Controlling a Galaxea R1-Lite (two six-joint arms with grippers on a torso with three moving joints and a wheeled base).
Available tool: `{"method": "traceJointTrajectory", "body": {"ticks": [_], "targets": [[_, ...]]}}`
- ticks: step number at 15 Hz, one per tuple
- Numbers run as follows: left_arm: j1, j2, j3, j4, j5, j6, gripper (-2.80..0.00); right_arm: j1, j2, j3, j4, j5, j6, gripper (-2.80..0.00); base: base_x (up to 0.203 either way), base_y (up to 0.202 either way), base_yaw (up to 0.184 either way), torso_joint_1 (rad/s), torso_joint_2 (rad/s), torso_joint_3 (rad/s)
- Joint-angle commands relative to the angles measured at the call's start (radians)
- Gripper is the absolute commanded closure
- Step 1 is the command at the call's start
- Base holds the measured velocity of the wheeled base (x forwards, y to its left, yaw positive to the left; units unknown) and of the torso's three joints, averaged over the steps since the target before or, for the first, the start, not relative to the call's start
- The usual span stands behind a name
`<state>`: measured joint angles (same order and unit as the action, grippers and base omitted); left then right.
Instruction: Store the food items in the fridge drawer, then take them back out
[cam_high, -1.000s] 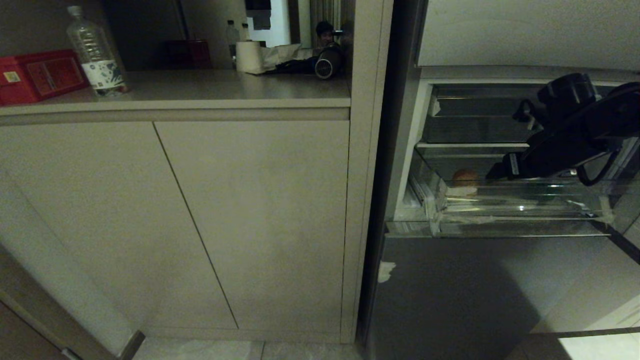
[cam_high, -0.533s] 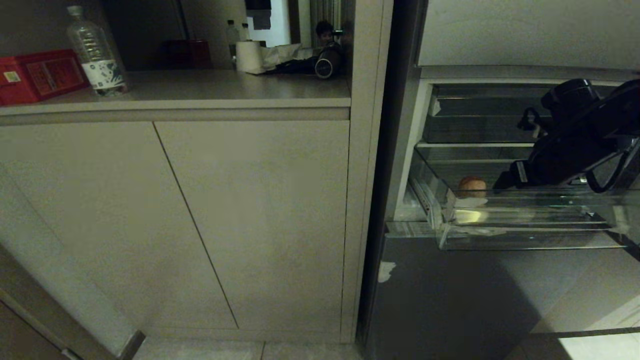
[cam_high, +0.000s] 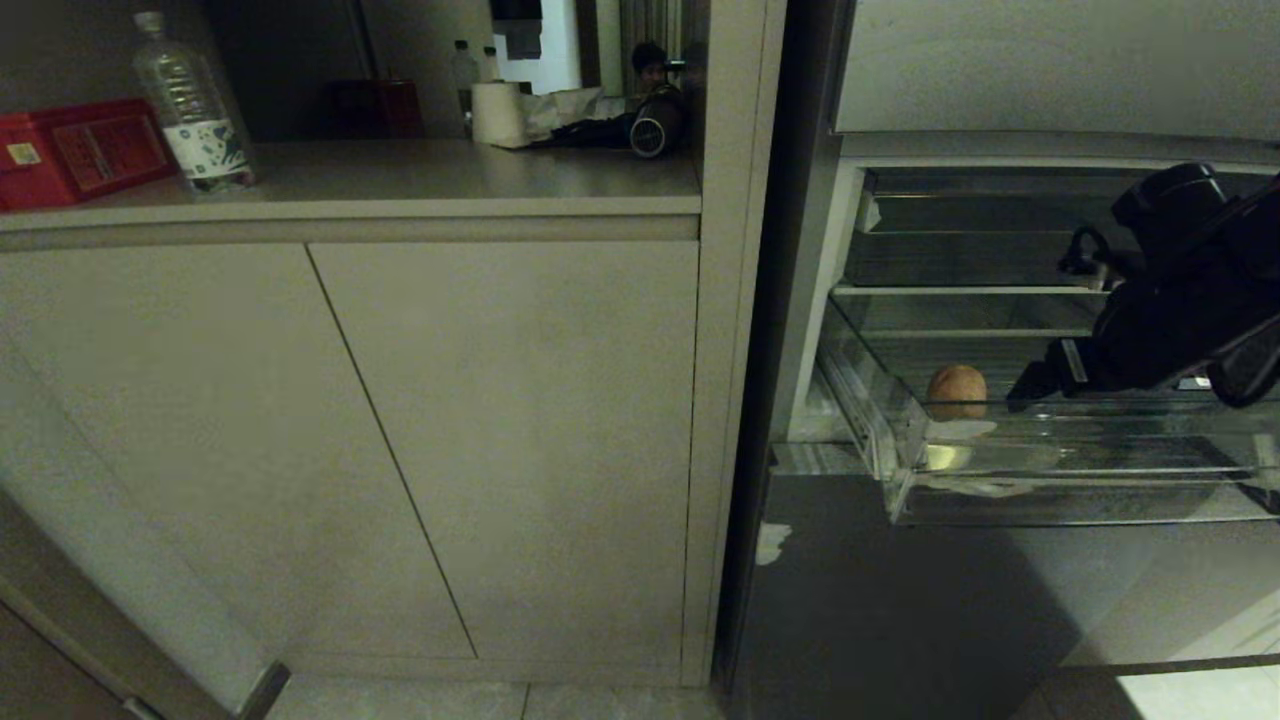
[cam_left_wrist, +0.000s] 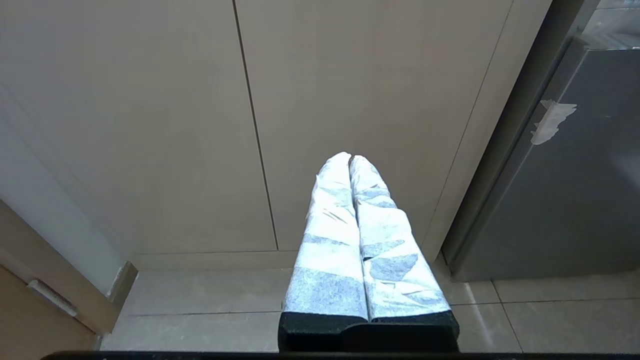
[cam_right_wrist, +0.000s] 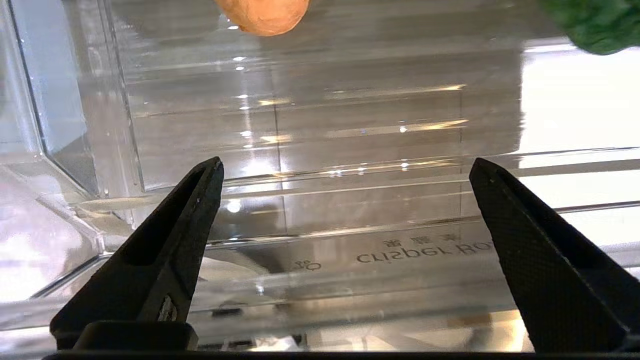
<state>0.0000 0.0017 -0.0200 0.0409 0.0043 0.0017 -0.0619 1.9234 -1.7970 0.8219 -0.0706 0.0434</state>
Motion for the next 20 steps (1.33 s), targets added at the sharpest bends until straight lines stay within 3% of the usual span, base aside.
{"method": "traceJointTrajectory", "body": {"ticks": [1,8,12,20], "targets": [[0.0,0.001,0.0,0.001,0.0,0.0,0.0,-0.002,-0.049,0.055,0.003,0.008,-0.001,-2.8,0.0,0.0,0.0,0.0,0.0,0.0],[0.0,0.001,0.0,0.001,0.0,0.0,0.0,-0.008,-0.147,0.181,-0.006,0.069,-0.014,-2.8,0.0,0.0,0.0,0.0,0.0,0.0],[0.0,0.001,0.0,0.001,0.0,0.0,0.0,-0.011,-0.068,0.141,-0.155,0.071,-0.012,-2.8,0.0,0.0,0.0,0.0,0.0,0.0],[0.0,0.001,0.0,0.001,0.0,0.0,0.0,0.007,0.176,-0.093,-0.194,0.122,-0.004,-2.8,0.0,0.0,0.0,0.0,0.0,0.0]]}}
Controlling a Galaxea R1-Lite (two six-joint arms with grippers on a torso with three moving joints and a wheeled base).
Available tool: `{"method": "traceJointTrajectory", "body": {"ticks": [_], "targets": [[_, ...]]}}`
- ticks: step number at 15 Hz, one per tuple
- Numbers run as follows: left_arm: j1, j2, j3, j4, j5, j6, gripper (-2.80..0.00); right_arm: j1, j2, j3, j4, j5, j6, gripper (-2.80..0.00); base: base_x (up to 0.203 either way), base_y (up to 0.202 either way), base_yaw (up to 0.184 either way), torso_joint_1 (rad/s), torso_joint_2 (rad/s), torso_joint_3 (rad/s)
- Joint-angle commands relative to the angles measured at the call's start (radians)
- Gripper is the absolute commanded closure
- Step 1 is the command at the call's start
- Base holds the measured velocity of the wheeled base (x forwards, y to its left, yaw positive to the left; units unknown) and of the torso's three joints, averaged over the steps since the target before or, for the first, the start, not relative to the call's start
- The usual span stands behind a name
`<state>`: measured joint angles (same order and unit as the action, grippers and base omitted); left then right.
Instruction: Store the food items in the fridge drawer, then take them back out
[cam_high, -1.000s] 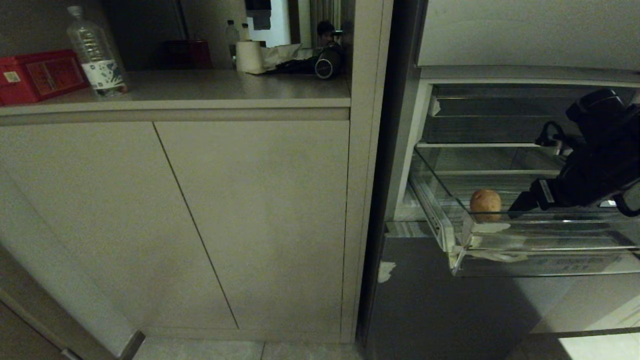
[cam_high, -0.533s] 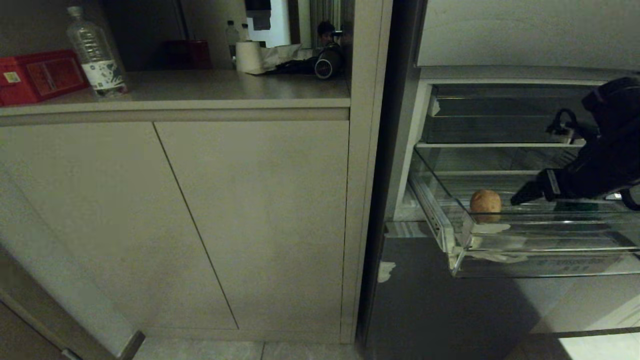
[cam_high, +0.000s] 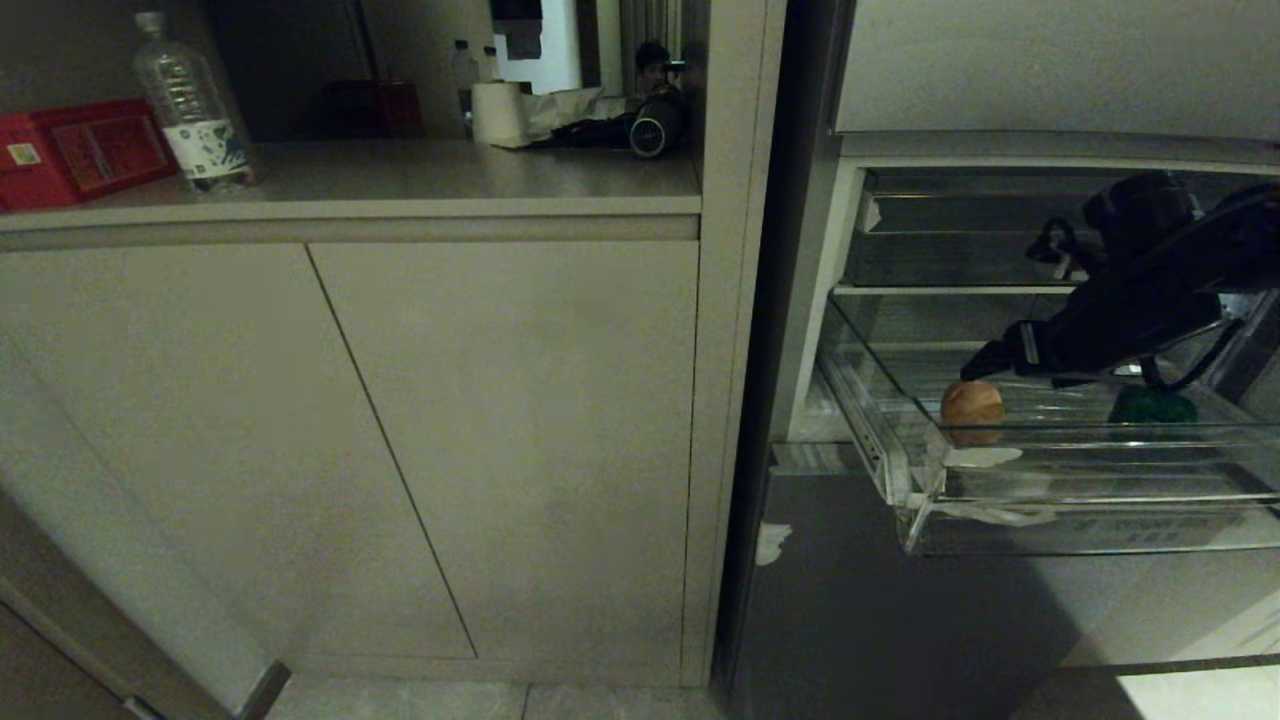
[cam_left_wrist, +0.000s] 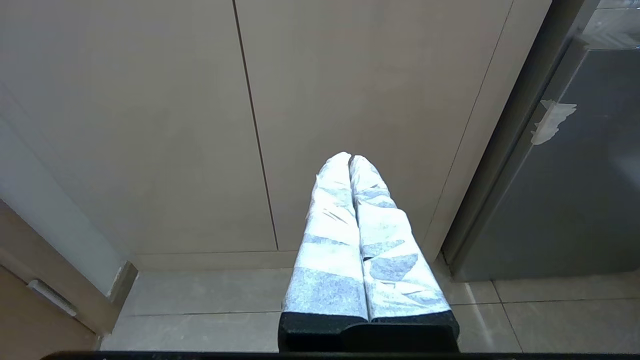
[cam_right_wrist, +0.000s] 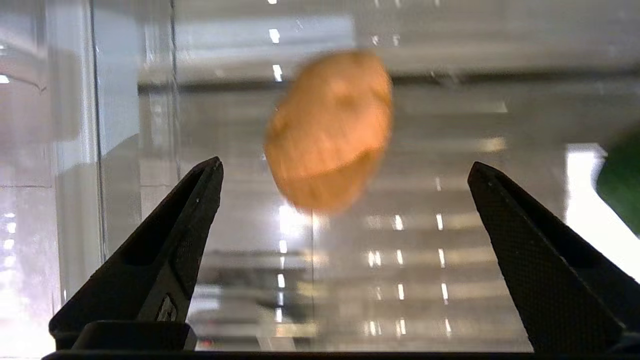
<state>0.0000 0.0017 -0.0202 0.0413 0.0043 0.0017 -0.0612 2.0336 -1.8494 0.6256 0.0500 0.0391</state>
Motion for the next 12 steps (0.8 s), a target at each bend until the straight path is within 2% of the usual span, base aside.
{"method": "traceJointTrajectory", "body": {"ticks": [1,12], "targets": [[0.0,0.001,0.0,0.0,0.0,0.0,0.0,0.011,0.085,-0.063,0.002,0.002,0.0,-2.8,0.0,0.0,0.0,0.0,0.0,0.0],[0.0,0.001,0.0,0.0,0.0,0.0,0.0,0.032,0.13,-0.067,-0.018,-0.021,-0.001,-2.8,0.0,0.0,0.0,0.0,0.0,0.0]]}}
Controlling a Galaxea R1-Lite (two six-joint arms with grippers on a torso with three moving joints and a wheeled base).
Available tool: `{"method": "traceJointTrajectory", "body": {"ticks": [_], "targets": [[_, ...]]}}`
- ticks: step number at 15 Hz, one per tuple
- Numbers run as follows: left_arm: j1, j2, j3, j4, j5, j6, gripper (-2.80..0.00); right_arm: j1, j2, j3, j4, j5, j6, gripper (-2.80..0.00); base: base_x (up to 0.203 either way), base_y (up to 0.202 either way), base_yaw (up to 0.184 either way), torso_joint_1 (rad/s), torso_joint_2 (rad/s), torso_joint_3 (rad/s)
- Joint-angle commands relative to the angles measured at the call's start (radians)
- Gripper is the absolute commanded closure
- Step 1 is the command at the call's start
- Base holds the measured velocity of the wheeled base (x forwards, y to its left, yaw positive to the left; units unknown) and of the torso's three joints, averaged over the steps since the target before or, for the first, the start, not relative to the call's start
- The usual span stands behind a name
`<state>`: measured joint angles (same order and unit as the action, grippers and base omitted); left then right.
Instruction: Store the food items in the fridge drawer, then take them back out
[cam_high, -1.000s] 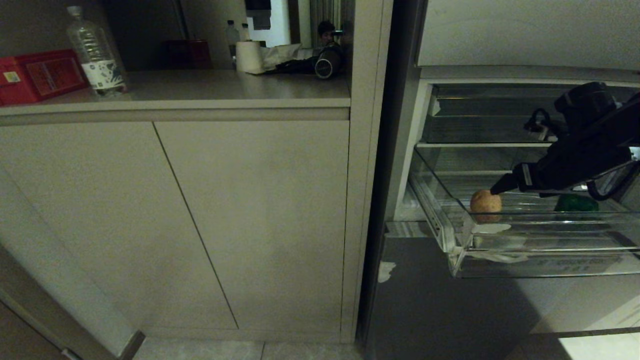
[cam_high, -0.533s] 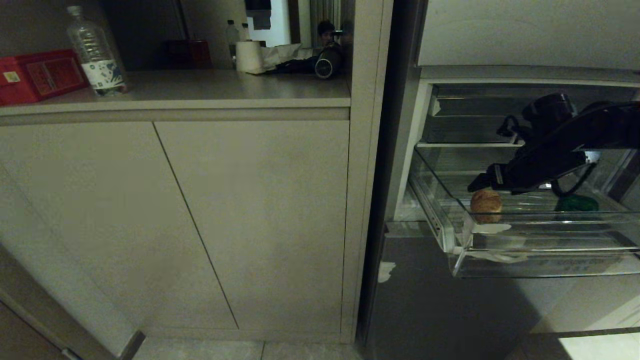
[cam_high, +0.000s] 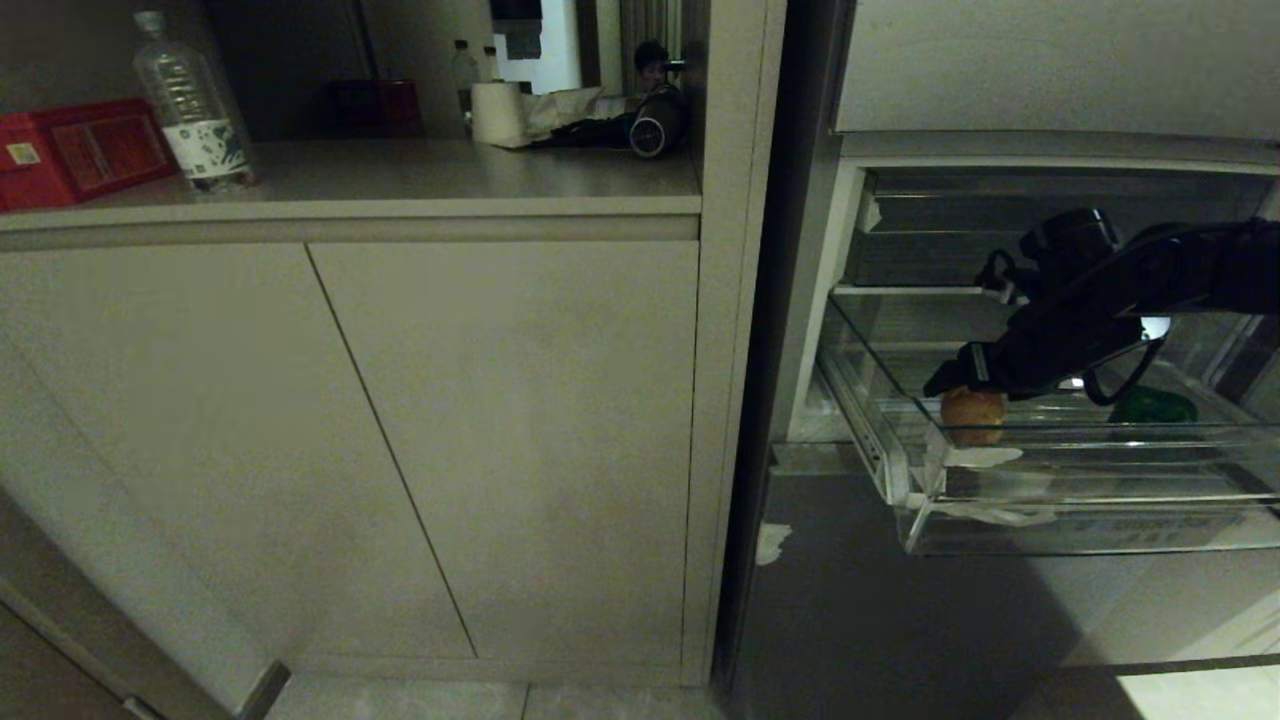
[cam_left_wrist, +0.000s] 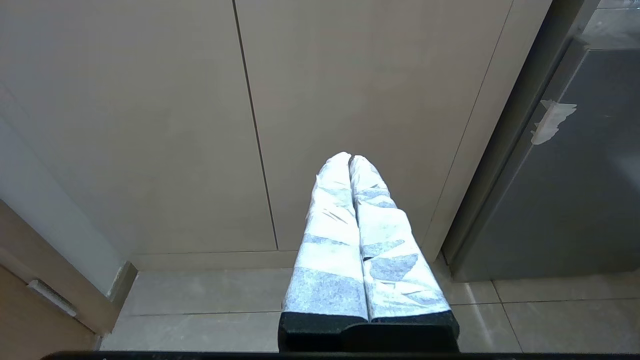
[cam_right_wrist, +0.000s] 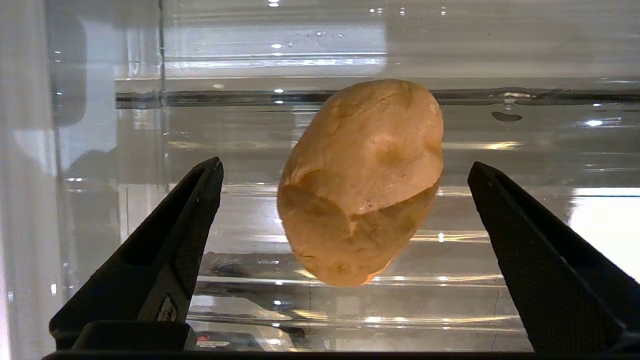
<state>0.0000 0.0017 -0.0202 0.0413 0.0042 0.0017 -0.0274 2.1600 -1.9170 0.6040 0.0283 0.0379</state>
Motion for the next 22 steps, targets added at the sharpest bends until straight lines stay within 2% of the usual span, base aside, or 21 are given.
{"method": "traceJointTrajectory", "body": {"ticks": [1,22], "targets": [[0.0,0.001,0.0,0.0,0.0,0.0,0.0,-0.002,0.008,0.001,0.003,0.001,0.0,-2.8,0.0,0.0,0.0,0.0,0.0,0.0],[0.0,0.001,0.0,0.0,0.0,0.0,0.0,-0.005,0.057,0.004,-0.033,-0.021,0.0,-2.8,0.0,0.0,0.0,0.0,0.0,0.0]]}}
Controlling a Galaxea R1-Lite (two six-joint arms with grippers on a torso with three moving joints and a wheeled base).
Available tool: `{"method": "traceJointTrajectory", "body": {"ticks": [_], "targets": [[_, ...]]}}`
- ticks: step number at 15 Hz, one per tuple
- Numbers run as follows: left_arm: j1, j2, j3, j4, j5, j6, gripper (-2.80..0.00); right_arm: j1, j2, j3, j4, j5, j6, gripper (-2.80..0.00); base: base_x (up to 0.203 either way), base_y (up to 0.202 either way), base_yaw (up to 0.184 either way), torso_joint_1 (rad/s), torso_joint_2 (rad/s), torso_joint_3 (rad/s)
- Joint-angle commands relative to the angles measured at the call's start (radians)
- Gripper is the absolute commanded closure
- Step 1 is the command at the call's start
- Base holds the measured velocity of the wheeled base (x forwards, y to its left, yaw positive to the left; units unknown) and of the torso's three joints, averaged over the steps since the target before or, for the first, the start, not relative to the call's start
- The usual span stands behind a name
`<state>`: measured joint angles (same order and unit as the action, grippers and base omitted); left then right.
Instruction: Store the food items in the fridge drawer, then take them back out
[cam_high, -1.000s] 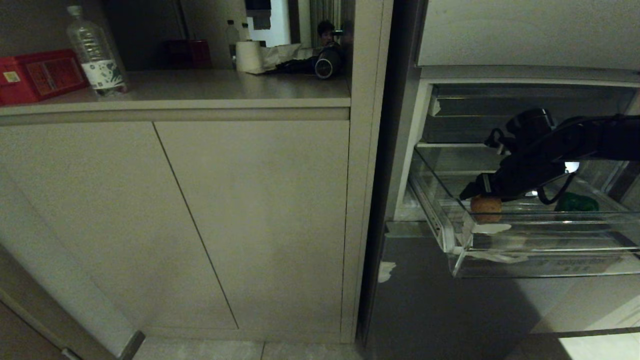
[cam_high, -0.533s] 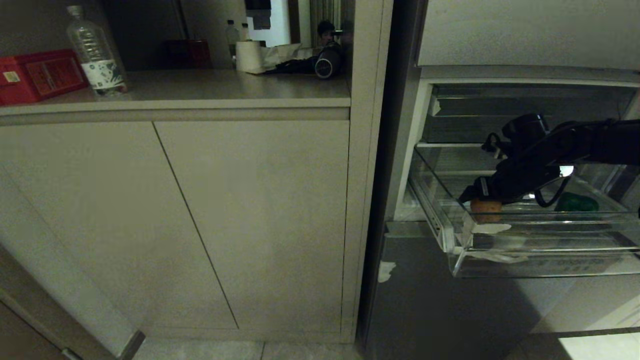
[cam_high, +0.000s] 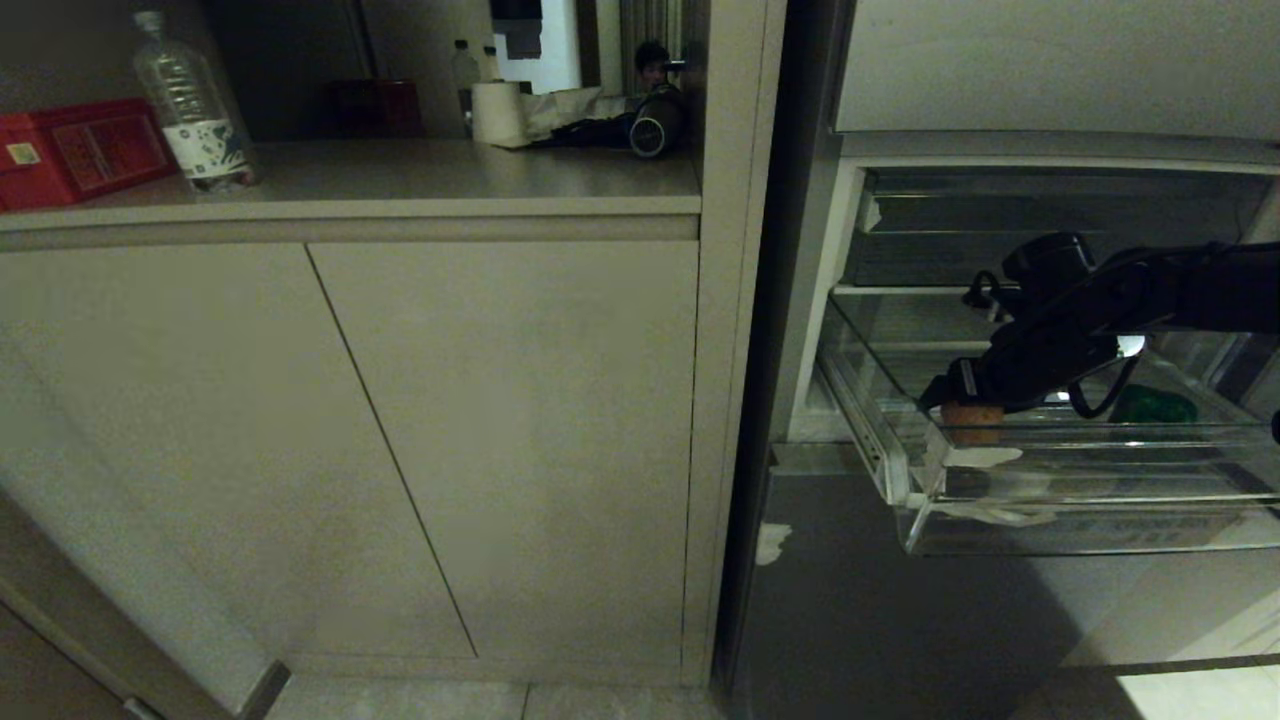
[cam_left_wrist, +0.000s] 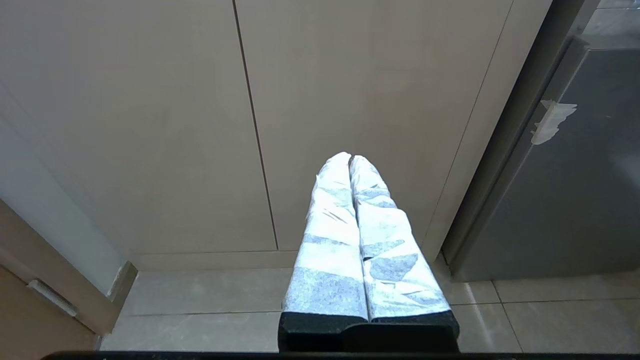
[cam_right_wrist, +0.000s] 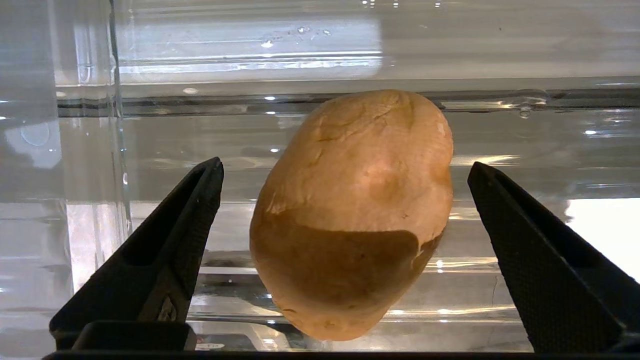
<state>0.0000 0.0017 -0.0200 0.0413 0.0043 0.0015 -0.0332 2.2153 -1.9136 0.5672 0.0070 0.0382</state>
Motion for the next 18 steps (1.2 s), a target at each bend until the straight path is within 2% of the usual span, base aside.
{"method": "traceJointTrajectory", "body": {"ticks": [1,5,6,13,18], "targets": [[0.0,0.001,0.0,0.0,0.0,0.0,0.0,0.001,0.001,0.004,0.003,0.001,0.0,-2.8,0.0,0.0,0.0,0.0,0.0,0.0],[0.0,0.001,0.0,0.0,0.0,0.0,0.0,0.001,0.003,0.007,0.003,-0.001,0.0,-2.8,0.0,0.0,0.0,0.0,0.0,0.0],[0.0,0.001,0.0,0.0,0.0,0.0,0.0,0.001,0.003,0.005,0.003,-0.001,0.0,0.0,0.0,0.0,0.0,0.0,0.0,0.0],[0.0,0.001,0.0,0.0,0.0,0.0,0.0,0.001,-0.027,0.009,0.005,-0.024,0.0,0.0,0.0,0.0,0.0,0.0,0.0,0.0],[0.0,0.001,0.0,0.0,0.0,0.0,0.0,0.004,-0.208,0.084,0.009,-0.025,0.008,0.0,0.0,0.0,0.0,0.0,0.0,0.0]]}}
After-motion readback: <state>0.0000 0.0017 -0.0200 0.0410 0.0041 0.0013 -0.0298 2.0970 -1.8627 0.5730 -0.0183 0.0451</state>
